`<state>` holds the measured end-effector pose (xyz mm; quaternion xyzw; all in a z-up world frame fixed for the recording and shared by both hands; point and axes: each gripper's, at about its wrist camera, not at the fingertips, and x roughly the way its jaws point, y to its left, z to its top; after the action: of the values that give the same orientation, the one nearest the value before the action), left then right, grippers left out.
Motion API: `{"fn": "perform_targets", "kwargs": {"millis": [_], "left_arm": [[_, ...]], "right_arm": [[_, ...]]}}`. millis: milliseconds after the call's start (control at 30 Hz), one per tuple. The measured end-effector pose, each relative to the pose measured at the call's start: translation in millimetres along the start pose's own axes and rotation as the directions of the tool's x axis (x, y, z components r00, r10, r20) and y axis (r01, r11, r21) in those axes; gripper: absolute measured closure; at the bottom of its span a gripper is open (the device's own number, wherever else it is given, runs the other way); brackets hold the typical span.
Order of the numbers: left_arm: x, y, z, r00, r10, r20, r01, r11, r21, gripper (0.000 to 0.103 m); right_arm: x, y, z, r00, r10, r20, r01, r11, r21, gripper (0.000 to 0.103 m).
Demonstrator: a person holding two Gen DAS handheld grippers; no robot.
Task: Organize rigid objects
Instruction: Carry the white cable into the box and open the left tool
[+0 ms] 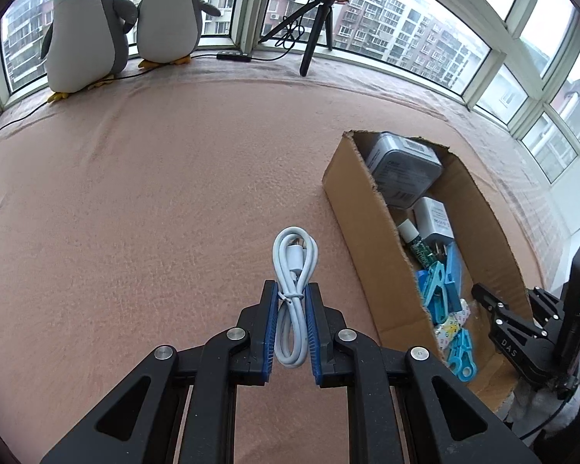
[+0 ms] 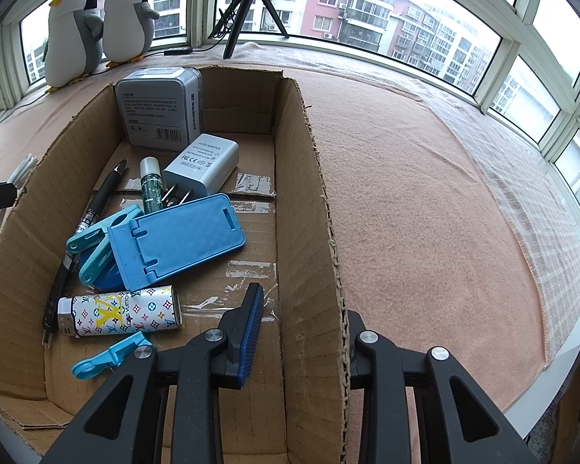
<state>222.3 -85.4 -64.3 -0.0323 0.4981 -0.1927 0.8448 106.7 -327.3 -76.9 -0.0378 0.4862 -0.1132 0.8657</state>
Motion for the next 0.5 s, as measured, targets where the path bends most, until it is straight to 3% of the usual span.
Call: {"fn": "perform_targets", "kwargs": {"millis": [500], "left_arm": [[-32.3,-79.8,5.6,0.994,-0.084,0.065,0.073,0.986,0.148,0.088]], "right_arm": [[0.3,-0.3,0.1,1.000,0.000,0.000,0.000,1.000,0.000,0.076]]}}
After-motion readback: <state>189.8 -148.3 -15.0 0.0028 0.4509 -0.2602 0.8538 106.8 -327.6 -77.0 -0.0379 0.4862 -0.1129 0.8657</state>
